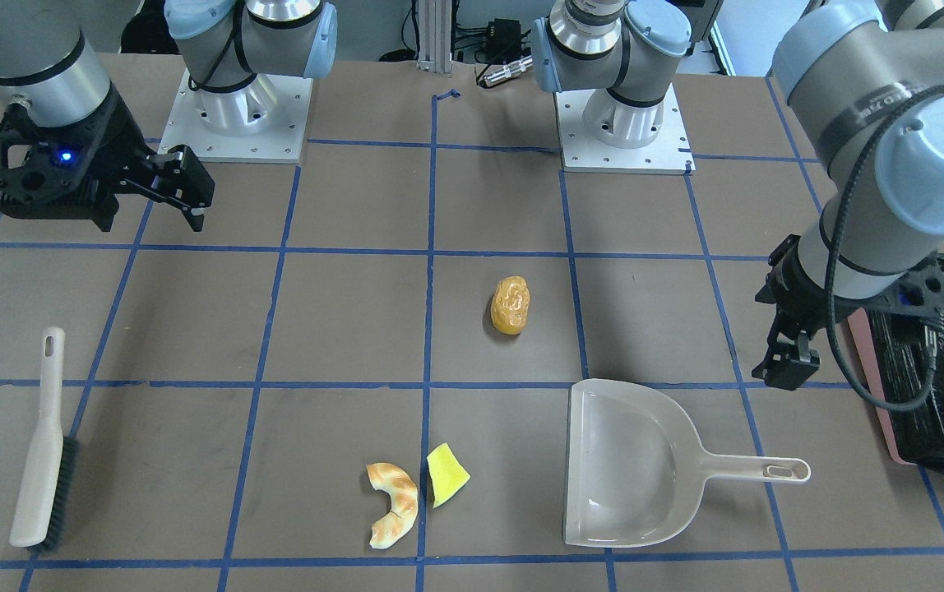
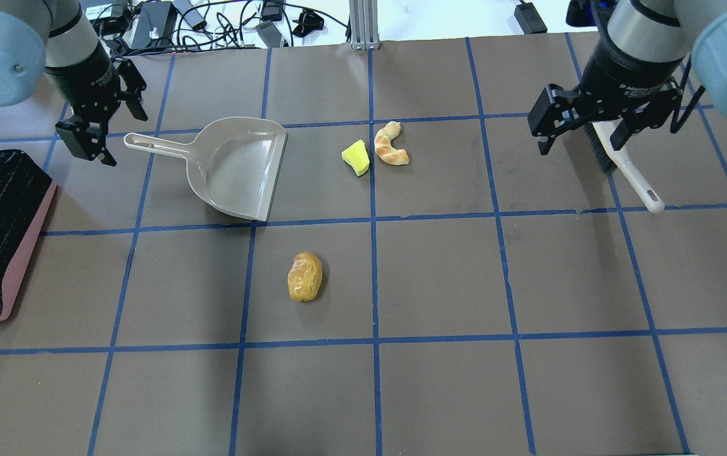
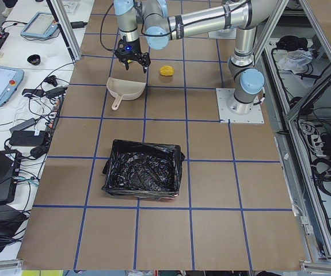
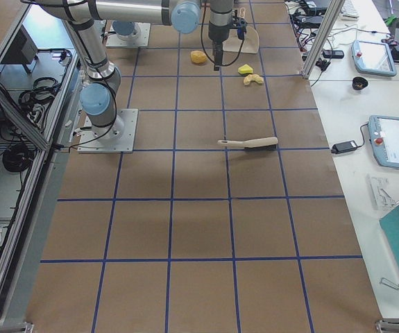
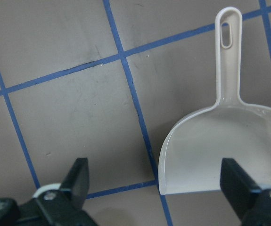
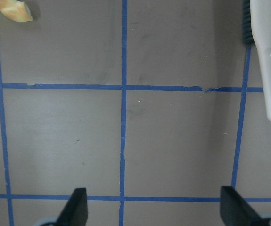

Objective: Sweep and dump trash into bin
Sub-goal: 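Grasp the dustpan handle with left gripper while right gripper grasps brush handle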

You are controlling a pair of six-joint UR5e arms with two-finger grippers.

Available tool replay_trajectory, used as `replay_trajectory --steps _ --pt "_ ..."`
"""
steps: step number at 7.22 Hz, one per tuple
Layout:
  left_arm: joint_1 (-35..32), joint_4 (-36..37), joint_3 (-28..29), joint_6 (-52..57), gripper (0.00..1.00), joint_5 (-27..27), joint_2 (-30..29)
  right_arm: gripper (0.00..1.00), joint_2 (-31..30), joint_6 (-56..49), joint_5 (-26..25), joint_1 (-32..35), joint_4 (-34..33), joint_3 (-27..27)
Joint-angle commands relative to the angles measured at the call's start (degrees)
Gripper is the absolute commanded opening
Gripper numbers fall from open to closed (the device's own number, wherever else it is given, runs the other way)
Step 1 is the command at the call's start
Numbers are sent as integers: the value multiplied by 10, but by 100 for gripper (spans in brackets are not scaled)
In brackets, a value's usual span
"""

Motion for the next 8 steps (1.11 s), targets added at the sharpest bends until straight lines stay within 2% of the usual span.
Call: replay_trajectory --steps 1,3,4,6,8 --pt "0 1 83 -21 100 18 -74 99 21 -62 -1 -35 -66 24" --pt "1 1 167 -39 100 20 -150 97 29 -116 1 -73 -139 73" --pt "0 1 192 -55 99 26 -179 96 52 -155 -1 -93 -162 74" --pt "0 1 191 -84 96 48 -204 98 93 -166 -9 -108 -184 71" --pt "-1 4 150 -105 96 57 -211 99 121 -169 -9 -126 -204 71"
